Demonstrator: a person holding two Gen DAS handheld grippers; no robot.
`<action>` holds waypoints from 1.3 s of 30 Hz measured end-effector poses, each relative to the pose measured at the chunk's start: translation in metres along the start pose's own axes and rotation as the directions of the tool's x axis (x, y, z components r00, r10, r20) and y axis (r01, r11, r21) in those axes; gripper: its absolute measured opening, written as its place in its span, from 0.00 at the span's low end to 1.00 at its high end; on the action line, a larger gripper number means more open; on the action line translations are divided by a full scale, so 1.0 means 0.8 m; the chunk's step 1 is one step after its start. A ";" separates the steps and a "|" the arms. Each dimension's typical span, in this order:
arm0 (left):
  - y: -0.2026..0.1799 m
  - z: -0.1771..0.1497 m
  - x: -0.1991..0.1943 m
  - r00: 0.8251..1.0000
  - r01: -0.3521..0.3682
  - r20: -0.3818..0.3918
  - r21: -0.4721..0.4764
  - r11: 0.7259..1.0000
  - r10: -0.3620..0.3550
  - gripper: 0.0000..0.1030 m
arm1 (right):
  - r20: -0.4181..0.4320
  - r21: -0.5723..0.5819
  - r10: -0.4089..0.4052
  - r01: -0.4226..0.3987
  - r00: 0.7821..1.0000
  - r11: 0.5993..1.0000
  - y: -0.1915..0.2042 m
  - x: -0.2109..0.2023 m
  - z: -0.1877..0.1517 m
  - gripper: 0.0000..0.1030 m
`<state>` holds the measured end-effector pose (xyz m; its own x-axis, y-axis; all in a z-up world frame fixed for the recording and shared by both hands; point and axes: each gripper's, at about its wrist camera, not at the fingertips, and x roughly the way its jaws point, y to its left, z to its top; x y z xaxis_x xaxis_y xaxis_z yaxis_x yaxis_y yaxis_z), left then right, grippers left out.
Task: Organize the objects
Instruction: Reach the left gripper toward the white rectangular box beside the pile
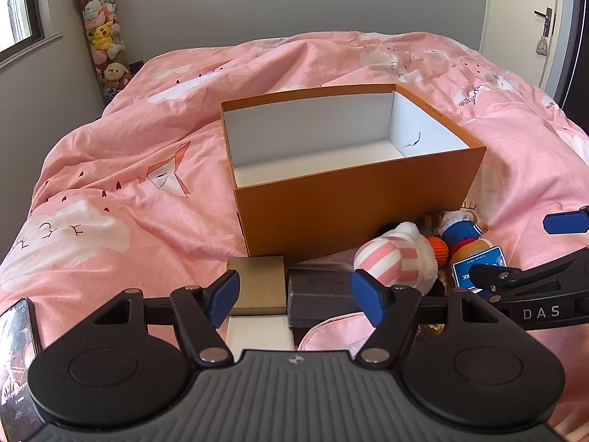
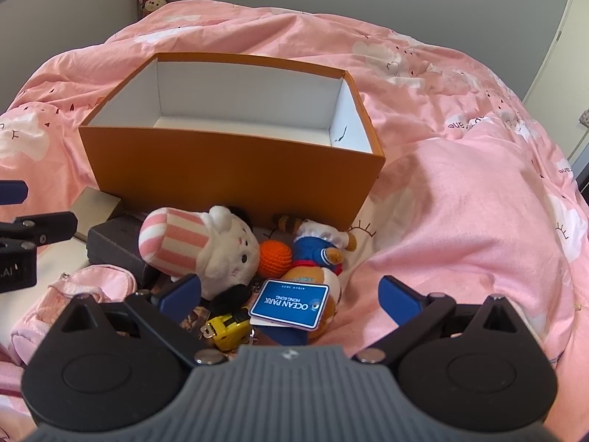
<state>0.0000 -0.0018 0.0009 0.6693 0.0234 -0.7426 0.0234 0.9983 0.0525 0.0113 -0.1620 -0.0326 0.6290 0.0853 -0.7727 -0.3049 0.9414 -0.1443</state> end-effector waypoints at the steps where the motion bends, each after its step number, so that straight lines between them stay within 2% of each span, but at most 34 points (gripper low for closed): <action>1: 0.000 0.000 0.000 1.000 0.001 0.000 0.000 1.000 -0.001 0.80 | -0.001 0.000 0.001 -0.001 1.000 1.000 0.000 0.000 -0.001 0.99; 12: 0.002 -0.002 0.000 1.000 0.003 -0.006 0.001 1.000 -0.003 0.79 | -0.009 -0.001 0.007 -0.007 1.000 1.000 0.001 0.001 -0.001 0.99; 17: 0.003 -0.001 -0.002 1.000 0.020 -0.019 0.013 1.000 -0.020 0.75 | -0.012 -0.002 0.014 -0.014 1.000 1.000 0.002 0.002 -0.001 0.99; 23: 0.013 0.002 -0.002 0.997 0.049 -0.057 -0.001 0.999 -0.049 0.61 | -0.020 -0.008 0.044 -0.044 0.999 0.999 0.002 0.003 -0.001 0.99; 27: 0.036 0.004 -0.002 0.992 0.065 -0.105 -0.053 0.996 -0.070 0.41 | -0.017 -0.026 0.110 -0.111 0.994 0.994 0.006 0.001 0.004 0.99; 29: 0.048 0.005 -0.002 0.989 0.070 -0.124 -0.084 0.994 -0.080 0.35 | -0.017 -0.043 0.141 -0.142 0.990 0.989 0.010 0.000 0.007 0.96; 33: 0.070 0.006 0.001 0.981 0.081 -0.160 -0.150 0.985 -0.105 0.33 | -0.046 -0.050 0.243 -0.246 0.969 0.968 0.020 0.004 0.015 0.83; 36: 0.086 0.005 0.015 0.964 0.090 -0.225 -0.212 0.973 -0.138 0.33 | -0.075 -0.030 0.332 -0.335 0.940 0.942 0.027 0.010 0.025 0.76; 39: 0.092 -0.001 0.032 0.951 0.075 -0.276 -0.226 0.971 -0.137 0.35 | -0.107 0.001 0.397 -0.399 0.911 0.917 0.035 0.021 0.035 0.68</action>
<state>0.0184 0.0721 -0.0147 0.4288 -0.1001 -0.8978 -0.0948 0.9834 -0.1549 0.0332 -0.1249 -0.0326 0.3754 0.4164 -0.8280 -0.5298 0.8295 0.1769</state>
